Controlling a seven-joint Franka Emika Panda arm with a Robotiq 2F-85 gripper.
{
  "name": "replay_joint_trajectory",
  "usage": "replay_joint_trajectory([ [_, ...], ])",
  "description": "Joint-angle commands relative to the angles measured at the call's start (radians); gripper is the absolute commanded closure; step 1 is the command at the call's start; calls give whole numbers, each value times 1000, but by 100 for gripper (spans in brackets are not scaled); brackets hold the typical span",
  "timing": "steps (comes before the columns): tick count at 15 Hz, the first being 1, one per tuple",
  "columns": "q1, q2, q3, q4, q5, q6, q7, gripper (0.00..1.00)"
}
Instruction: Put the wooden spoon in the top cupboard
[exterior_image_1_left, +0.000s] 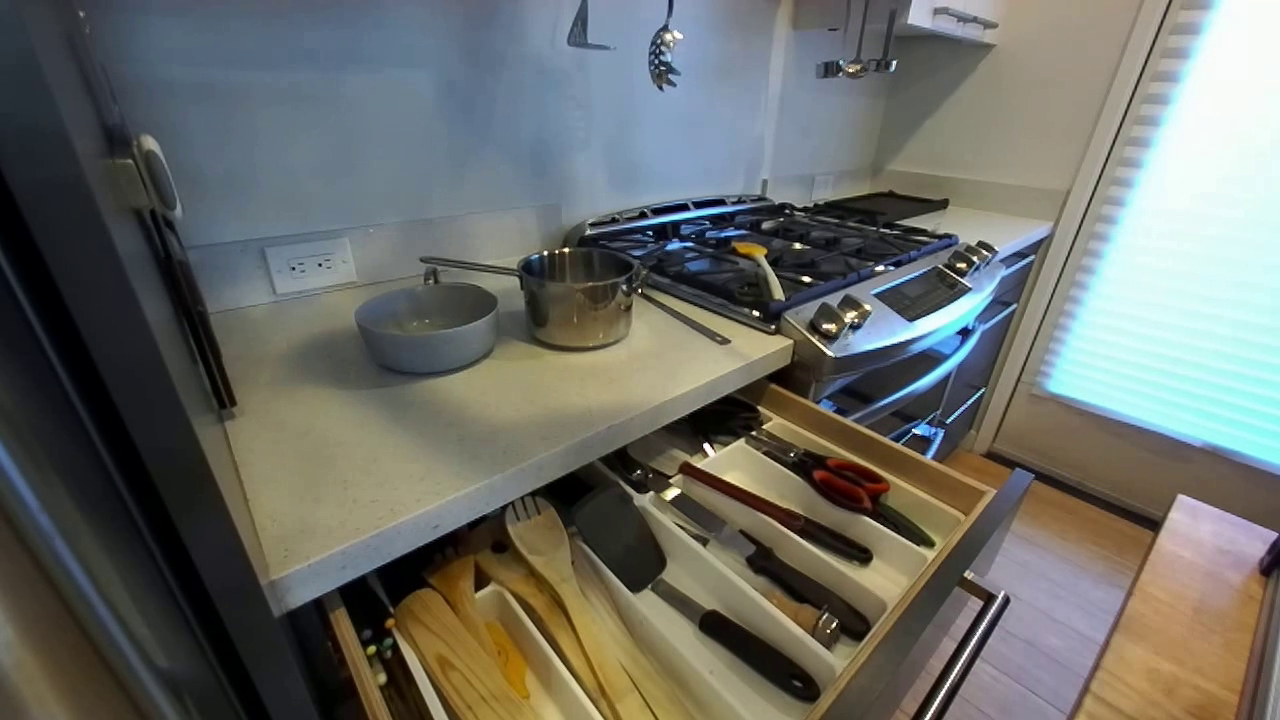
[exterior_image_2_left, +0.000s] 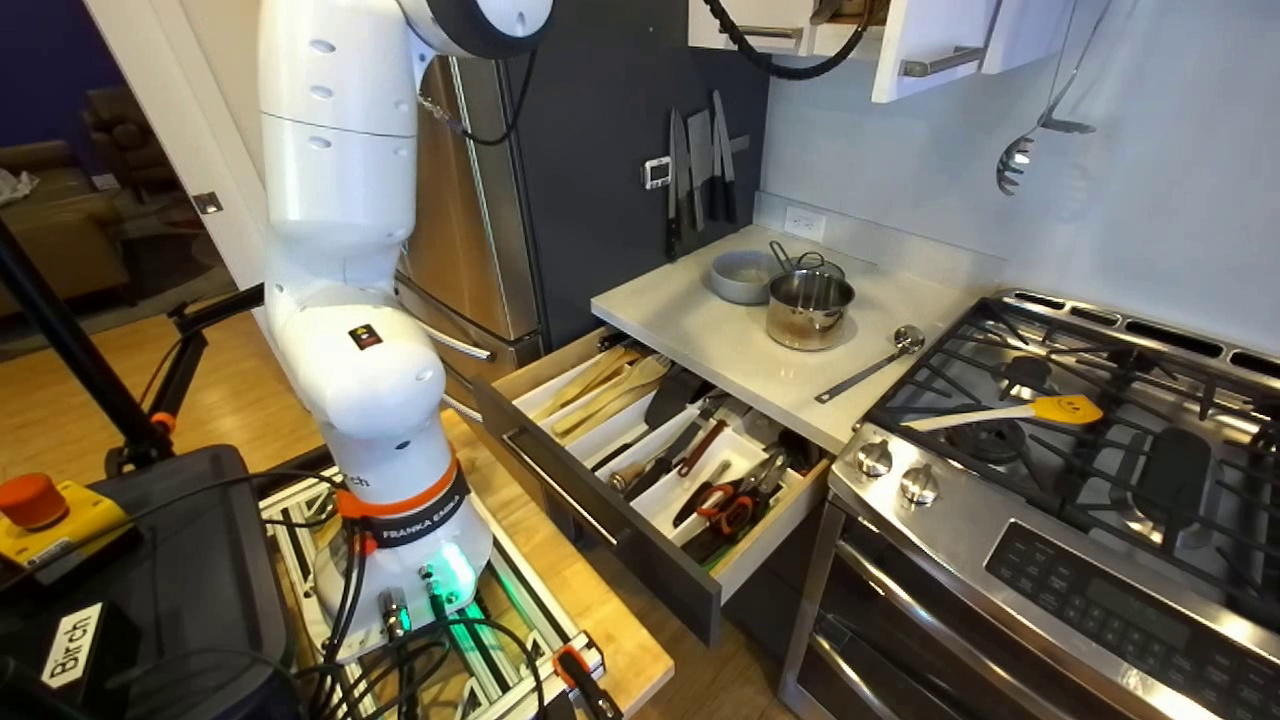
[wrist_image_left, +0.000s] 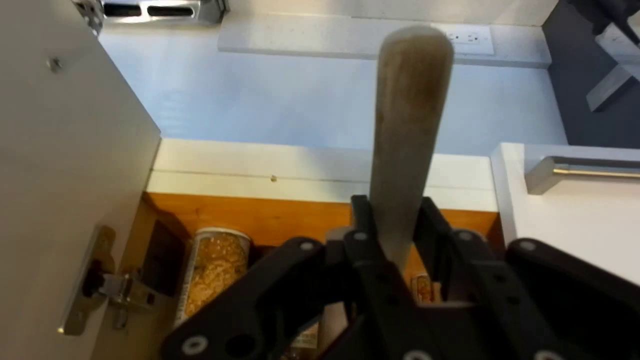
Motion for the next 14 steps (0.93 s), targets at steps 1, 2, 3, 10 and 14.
replay_joint_trajectory([
  [1, 8, 26, 0, 40, -7, -1, 0, 74],
  [2, 14, 48, 0, 71, -12, -2, 0, 94],
  [3, 15, 62, -2, 77, -10, 20, 11, 94],
  [10, 21, 218, -3, 181, -12, 237, 30, 94],
  [14, 31, 347, -21, 326, -11, 342, 104, 94],
])
